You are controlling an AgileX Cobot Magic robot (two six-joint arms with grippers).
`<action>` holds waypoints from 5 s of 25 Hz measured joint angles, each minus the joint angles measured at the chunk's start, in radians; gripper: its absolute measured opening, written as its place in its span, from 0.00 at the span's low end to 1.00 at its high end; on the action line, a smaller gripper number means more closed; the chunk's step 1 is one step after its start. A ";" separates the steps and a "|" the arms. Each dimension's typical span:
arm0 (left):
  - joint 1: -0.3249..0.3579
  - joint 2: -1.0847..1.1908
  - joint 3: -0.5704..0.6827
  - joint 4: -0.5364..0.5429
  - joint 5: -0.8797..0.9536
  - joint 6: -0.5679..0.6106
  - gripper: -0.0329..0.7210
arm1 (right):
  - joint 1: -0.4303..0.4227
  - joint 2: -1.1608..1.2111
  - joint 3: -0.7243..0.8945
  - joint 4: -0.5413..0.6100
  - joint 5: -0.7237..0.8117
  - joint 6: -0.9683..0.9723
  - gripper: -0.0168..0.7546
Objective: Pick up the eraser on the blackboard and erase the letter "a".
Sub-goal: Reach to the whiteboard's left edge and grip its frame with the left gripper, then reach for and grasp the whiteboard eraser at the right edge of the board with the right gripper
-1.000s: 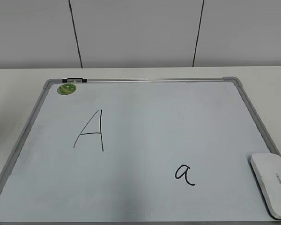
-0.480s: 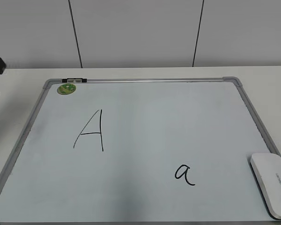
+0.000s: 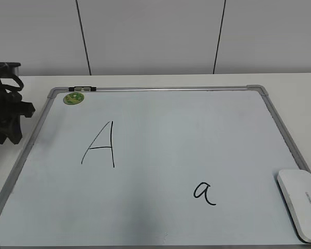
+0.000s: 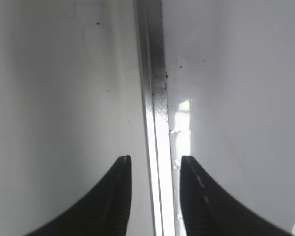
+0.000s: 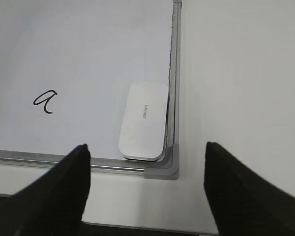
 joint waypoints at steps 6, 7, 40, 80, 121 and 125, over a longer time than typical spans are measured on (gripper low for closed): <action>0.000 0.051 -0.001 0.012 -0.078 -0.001 0.37 | 0.000 0.000 0.000 0.000 0.000 0.000 0.72; 0.000 0.059 -0.001 0.015 -0.090 -0.001 0.37 | 0.000 0.000 0.000 0.000 0.000 0.000 0.72; 0.027 0.199 -0.072 -0.002 -0.126 -0.015 0.37 | 0.000 0.000 0.000 0.000 0.000 0.000 0.72; 0.027 0.201 -0.077 -0.035 -0.105 -0.022 0.08 | 0.014 0.722 -0.113 0.119 0.017 0.000 0.72; 0.027 0.201 -0.077 -0.049 -0.105 -0.022 0.09 | 0.014 1.525 -0.235 0.129 -0.357 -0.002 0.86; 0.027 0.201 -0.077 -0.049 -0.105 -0.022 0.10 | 0.014 1.566 -0.237 0.129 -0.377 -0.002 0.86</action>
